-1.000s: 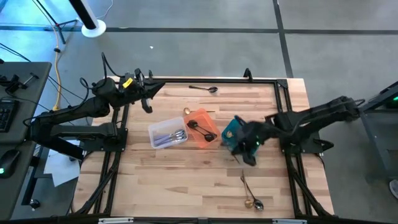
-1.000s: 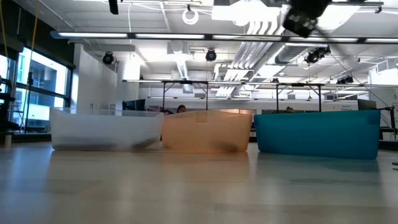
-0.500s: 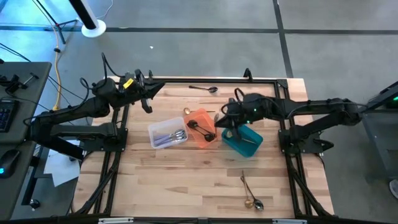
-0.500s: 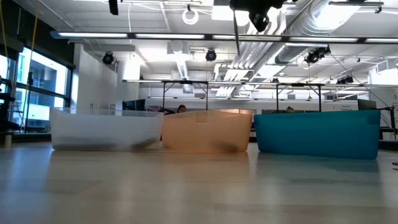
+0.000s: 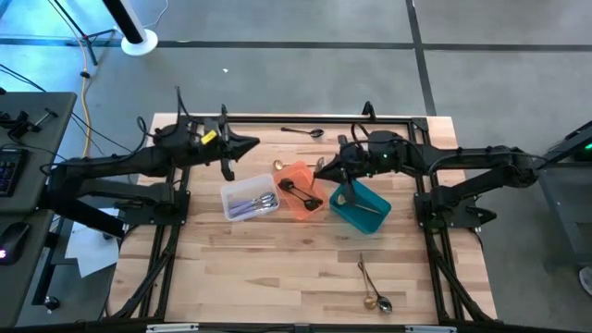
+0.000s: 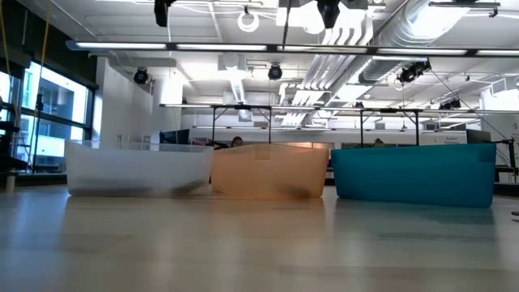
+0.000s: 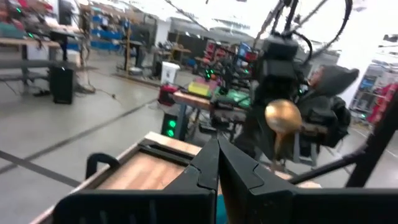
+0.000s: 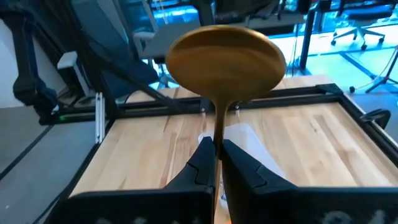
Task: Sort silverware by color (type)
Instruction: Put the gold spoon into the blue bin
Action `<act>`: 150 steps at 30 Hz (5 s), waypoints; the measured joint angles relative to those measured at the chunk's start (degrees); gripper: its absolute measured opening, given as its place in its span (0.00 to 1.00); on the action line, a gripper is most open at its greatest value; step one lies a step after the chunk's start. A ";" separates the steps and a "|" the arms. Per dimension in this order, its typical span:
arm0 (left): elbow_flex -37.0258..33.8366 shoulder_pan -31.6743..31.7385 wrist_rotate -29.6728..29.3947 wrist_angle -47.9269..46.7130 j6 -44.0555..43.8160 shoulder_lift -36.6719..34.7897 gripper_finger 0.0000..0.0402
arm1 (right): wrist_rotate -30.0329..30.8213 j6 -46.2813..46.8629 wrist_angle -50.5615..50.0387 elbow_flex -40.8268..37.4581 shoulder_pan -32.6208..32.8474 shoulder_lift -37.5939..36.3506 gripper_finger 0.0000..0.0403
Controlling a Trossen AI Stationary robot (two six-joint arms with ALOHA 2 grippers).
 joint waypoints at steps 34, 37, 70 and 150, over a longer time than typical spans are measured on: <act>0.00 -2.18 0.02 -0.21 0.15 1.55 0.00 | 0.14 -1.47 -10.32 9.86 -1.11 6.84 0.00; 0.00 -2.23 0.05 0.02 0.15 1.55 0.00 | 0.15 -2.41 -9.94 9.86 -1.11 6.84 0.00; 0.07 -2.23 1.57 -0.96 5.18 1.81 0.00 | 3.14 6.25 -44.65 9.73 -2.16 2.14 0.00; 0.04 -2.23 -1.73 -6.91 5.20 1.81 0.00 | 1.84 11.77 -49.60 0.15 -3.72 31.70 0.18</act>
